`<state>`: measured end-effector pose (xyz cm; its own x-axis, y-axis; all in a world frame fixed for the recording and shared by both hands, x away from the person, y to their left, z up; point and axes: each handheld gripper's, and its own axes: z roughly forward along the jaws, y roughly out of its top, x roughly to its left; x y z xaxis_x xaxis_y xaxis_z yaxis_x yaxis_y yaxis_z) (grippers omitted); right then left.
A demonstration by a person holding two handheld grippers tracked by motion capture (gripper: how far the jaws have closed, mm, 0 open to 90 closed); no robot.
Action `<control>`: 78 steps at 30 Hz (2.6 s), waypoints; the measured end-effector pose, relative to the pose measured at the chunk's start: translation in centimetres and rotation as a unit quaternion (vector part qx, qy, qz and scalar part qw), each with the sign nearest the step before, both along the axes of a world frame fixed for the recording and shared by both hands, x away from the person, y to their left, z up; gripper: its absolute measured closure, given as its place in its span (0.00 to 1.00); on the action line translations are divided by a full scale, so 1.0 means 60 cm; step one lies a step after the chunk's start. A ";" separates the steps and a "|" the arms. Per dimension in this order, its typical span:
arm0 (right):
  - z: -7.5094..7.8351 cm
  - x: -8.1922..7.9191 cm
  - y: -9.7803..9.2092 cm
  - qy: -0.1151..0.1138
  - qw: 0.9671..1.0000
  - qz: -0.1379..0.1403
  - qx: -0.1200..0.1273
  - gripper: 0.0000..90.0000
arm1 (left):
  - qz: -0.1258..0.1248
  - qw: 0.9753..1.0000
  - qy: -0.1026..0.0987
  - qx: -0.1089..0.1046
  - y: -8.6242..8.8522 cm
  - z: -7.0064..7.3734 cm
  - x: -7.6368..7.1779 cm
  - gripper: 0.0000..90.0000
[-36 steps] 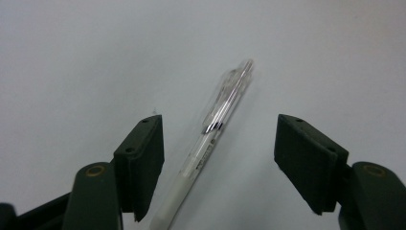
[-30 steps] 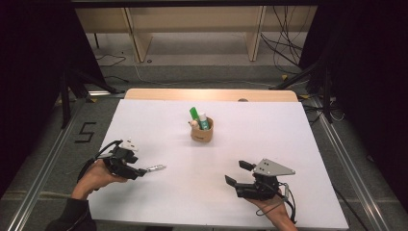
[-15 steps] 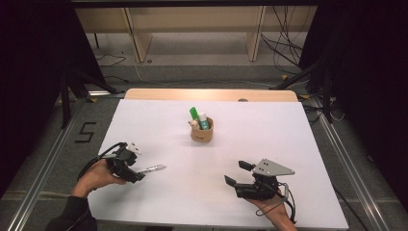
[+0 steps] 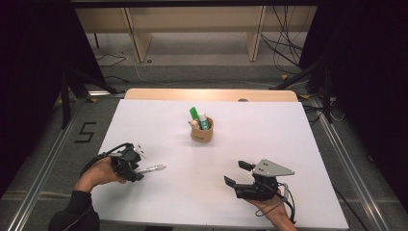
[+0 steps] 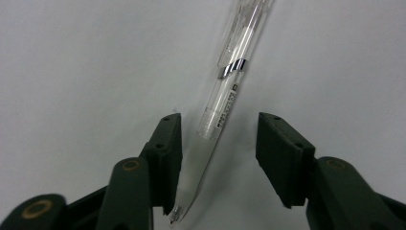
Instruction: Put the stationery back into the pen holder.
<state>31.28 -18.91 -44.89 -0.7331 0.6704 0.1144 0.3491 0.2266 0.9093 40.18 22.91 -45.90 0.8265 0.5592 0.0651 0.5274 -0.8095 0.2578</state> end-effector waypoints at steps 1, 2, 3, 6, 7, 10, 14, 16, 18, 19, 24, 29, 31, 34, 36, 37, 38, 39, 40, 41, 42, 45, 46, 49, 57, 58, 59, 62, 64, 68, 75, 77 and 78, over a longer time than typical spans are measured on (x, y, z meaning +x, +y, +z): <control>0.000 0.000 0.000 0.000 1.000 0.000 0.000 0.28 | -0.004 1.000 -0.001 0.007 -0.002 0.000 0.001 0.59; 0.001 0.000 0.000 -0.001 1.000 0.000 0.001 0.28 | -0.007 1.000 0.000 0.009 -0.004 0.000 0.003 0.61; 0.001 -0.001 0.000 -0.001 1.000 0.000 0.002 0.28 | -0.010 1.000 0.004 0.012 -0.005 0.000 0.005 0.63; 0.001 -0.001 -0.001 -0.001 1.000 0.000 0.003 0.28 | -0.012 1.000 0.009 0.027 -0.010 -0.001 0.007 0.67; 0.001 -0.001 0.000 -0.001 1.000 0.000 0.002 0.28 | -0.011 0.999 0.008 0.030 -0.011 -0.002 0.008 0.69; 0.001 -0.001 0.000 0.000 1.000 0.001 0.001 0.28 | -0.015 0.999 0.011 0.033 -0.011 -0.002 0.009 0.72; 0.000 -0.001 0.001 0.002 1.000 0.003 0.002 0.28 | -0.026 0.999 0.015 0.034 -0.010 -0.003 0.012 0.77; 0.000 -0.001 0.001 0.002 1.000 0.003 0.001 0.28 | -0.038 0.998 0.018 0.036 -0.010 -0.002 0.013 0.79; 0.000 -0.001 0.002 0.002 1.000 0.004 0.001 0.28 | -0.044 0.998 0.016 0.037 -0.010 -0.003 0.012 0.80; 0.000 -0.001 0.002 0.002 1.000 0.004 0.002 0.28 | -0.044 0.998 0.016 0.035 -0.011 -0.003 0.010 0.81; 0.001 -0.003 0.004 0.001 1.000 0.007 0.000 0.28 | -0.060 0.997 0.011 0.046 -0.016 -0.003 0.006 0.87; 0.000 -0.002 0.004 0.002 1.000 0.008 0.000 0.28 | -0.058 0.997 0.010 0.041 -0.014 -0.003 0.005 0.88; 0.000 -0.002 0.005 0.002 1.000 0.010 0.000 0.28 | -0.063 0.997 0.013 0.034 -0.015 -0.001 0.004 0.88; 0.000 -0.002 0.005 0.002 1.000 0.011 -0.001 0.28 | -0.043 0.999 0.026 0.020 -0.017 0.005 0.005 0.88; 0.001 -0.003 0.005 0.000 1.000 0.011 0.000 0.28 | -0.035 0.999 0.027 0.014 -0.021 0.011 0.004 0.88; 0.002 -0.003 0.006 0.000 1.000 0.010 -0.001 0.28 | -0.031 0.999 0.030 0.004 -0.023 0.014 0.003 0.88; 0.002 -0.004 0.006 -0.001 1.000 0.011 -0.002 0.28 | -0.031 0.999 0.036 -0.002 -0.026 0.018 0.002 0.88; 0.002 -0.004 0.006 -0.002 1.000 0.012 -0.002 0.28 | -0.028 0.999 0.039 -0.008 -0.029 0.020 0.001 0.88; 0.002 -0.005 0.008 -0.004 1.000 0.012 -0.003 0.28 | -0.030 0.998 0.044 -0.013 -0.033 0.021 0.000 0.88; 0.003 -0.006 0.009 -0.006 1.000 0.012 -0.005 0.28 | -0.031 0.998 0.050 -0.016 -0.036 0.022 -0.001 0.88; 0.004 -0.007 0.010 -0.009 1.000 0.013 -0.008 0.28 | -0.031 0.998 0.053 -0.021 -0.040 0.023 -0.002 0.88; 0.006 -0.012 0.015 -0.019 1.000 0.016 -0.015 0.28 | -0.038 0.997 0.059 -0.026 -0.055 0.027 -0.008 0.88; 0.007 -0.013 0.017 -0.022 0.999 0.018 -0.019 0.28 | -0.042 0.997 0.060 -0.025 -0.061 0.028 -0.010 0.88; 0.009 -0.019 0.025 -0.034 0.999 0.025 -0.033 0.28 | -0.049 0.996 0.062 -0.035 -0.077 0.030 -0.015 0.88; 0.010 -0.036 0.054 -0.058 0.994 0.049 -0.077 0.28 | -0.067 0.995 0.061 -0.044 -0.128 0.037 -0.030 0.88; 0.010 -0.038 0.058 -0.060 0.994 0.054 -0.080 0.28 | -0.069 0.995 0.063 -0.047 -0.134 0.039 -0.032 0.88; 0.010 -0.039 0.062 -0.058 0.993 0.059 -0.083 0.28 | -0.073 0.994 0.062 -0.049 -0.141 0.041 -0.034 0.88; 0.009 -0.042 0.072 -0.059 0.992 0.067 -0.088 0.28 | -0.080 0.994 0.059 -0.049 -0.157 0.046 -0.038 0.88; 0.008 -0.044 0.077 -0.063 0.991 0.071 -0.091 0.28 | -0.087 0.993 0.060 -0.047 -0.168 0.048 -0.040 0.88; 0.008 -0.048 0.087 -0.076 0.988 0.076 -0.111 0.28 | -0.104 0.992 0.063 -0.035 -0.192 0.044 -0.043 0.88; -0.002 -0.054 0.107 -0.105 0.978 0.083 -0.159 0.28 | -0.124 0.990 0.060 -0.032 -0.223 0.051 -0.040 0.88; -0.003 -0.056 0.111 -0.114 0.975 0.084 -0.169 0.28 | -0.130 0.989 0.057 -0.034 -0.230 0.055 -0.038 0.88; -0.003 -0.056 0.114 -0.120 0.973 0.087 -0.174 0.28 | -0.130 0.989 0.056 -0.035 -0.234 0.057 -0.038 0.88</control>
<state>27.91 -12.08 -45.10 -0.8160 0.5017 -0.2871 0.0647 0.5728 0.8171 37.92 8.85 -42.46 0.9431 0.3257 -0.0662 0.3312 -0.9039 0.2706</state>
